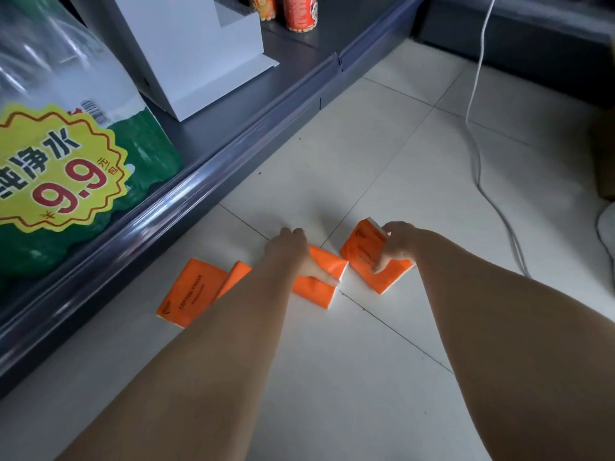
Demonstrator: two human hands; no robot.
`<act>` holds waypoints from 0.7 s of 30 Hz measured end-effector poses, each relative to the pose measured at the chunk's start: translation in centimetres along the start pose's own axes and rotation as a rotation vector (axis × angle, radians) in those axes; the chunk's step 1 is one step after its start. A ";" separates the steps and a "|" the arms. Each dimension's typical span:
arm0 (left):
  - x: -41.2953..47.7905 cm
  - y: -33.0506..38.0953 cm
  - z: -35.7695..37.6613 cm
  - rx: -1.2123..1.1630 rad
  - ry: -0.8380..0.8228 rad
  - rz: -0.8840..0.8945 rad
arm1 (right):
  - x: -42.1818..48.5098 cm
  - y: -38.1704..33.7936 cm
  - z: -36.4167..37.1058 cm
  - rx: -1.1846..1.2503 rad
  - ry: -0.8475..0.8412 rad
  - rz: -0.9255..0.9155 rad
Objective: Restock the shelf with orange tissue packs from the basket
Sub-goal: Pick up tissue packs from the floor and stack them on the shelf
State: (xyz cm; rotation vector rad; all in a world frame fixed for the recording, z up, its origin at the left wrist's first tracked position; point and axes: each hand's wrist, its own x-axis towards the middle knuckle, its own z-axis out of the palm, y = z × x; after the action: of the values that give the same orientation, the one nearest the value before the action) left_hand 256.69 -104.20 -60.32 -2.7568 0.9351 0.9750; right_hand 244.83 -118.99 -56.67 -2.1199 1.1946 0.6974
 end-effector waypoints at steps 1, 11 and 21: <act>0.1 -0.2 0.0 -0.050 -0.030 -0.030 | -0.1 0.1 0.1 -0.034 0.000 0.017; 1.0 -0.9 -3.7 -0.436 -0.375 0.057 | 1.5 -1.6 -0.9 0.420 0.143 -0.024; 1.1 -1.2 -8.1 -0.529 -0.456 0.096 | 2.5 -3.1 -4.6 0.479 0.114 -0.132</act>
State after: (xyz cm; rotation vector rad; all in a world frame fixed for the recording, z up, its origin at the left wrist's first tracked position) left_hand 262.51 -105.87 -54.67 -2.6606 0.8246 2.0089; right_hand 249.36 -122.41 -54.55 -1.8263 1.1322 0.2031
